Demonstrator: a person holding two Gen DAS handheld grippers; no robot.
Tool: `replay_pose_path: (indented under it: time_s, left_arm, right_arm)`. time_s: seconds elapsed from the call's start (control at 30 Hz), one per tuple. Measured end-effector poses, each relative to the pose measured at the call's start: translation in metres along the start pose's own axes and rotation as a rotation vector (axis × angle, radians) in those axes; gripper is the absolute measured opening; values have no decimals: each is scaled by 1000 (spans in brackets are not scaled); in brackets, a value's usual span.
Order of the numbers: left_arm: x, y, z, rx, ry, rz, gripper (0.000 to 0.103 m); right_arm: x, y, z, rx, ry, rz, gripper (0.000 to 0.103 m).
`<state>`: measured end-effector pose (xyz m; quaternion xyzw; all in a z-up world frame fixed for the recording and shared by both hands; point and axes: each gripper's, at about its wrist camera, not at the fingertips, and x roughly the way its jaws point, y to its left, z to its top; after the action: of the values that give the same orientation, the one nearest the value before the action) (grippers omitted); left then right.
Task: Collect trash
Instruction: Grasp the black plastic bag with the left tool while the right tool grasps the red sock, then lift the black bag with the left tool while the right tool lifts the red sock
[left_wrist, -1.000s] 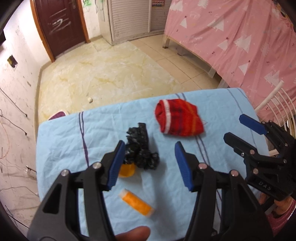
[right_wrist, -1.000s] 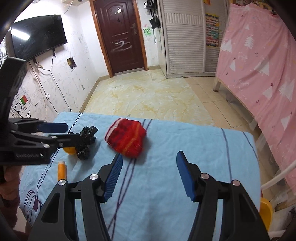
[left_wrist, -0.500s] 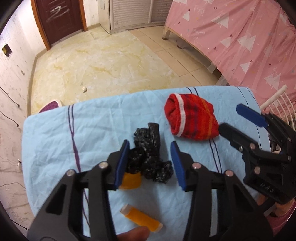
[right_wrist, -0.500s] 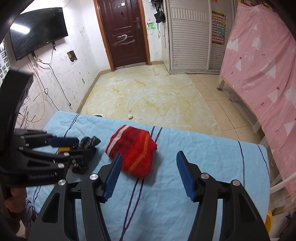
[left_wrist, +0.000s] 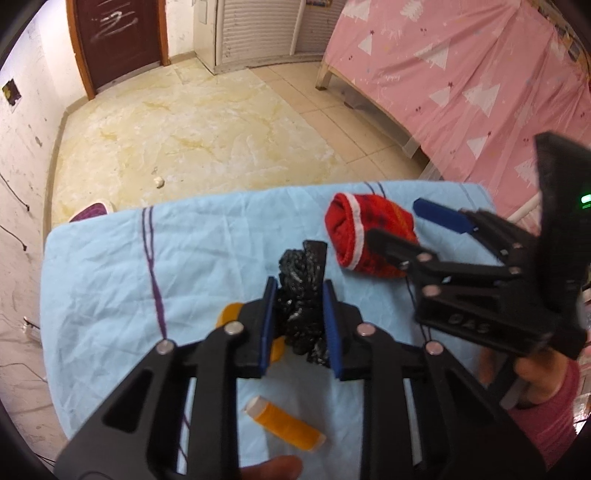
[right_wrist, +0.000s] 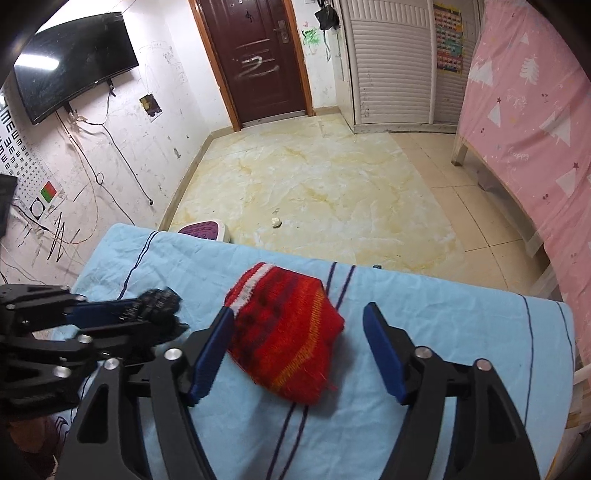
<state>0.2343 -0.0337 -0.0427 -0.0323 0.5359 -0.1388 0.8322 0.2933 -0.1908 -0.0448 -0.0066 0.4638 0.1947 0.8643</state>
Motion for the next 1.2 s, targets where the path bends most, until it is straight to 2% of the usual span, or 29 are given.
replay_pose_path:
  time_s: [0.33, 0.43, 0.57, 0.67, 1.0, 1.2]
  left_arm:
    - [-30, 13, -2, -49, -63, 11, 22]
    - [-35, 10, -5, -54, -68, 19, 22]
    - [-42, 9, -10, -55, -72, 24, 22]
    - [-49, 5, -12, -51, -81, 28, 22]
    - [-74, -24, -21, -11, -121, 50, 22]
    - [-85, -48, -22, 18, -144, 48, 22]
  right_arm:
    - [13, 20, -6, -81, 9, -50, 69]
    - [15, 24, -7, -88, 12, -46, 55]
    - [10, 32, -9, -101, -2, -75, 29]
    - [4, 34, -12, -105, -7, -80, 19]
    - [-50, 17, -28, -57, -100, -65, 18]
    - [-73, 3, -38, -37, -112, -39, 18]
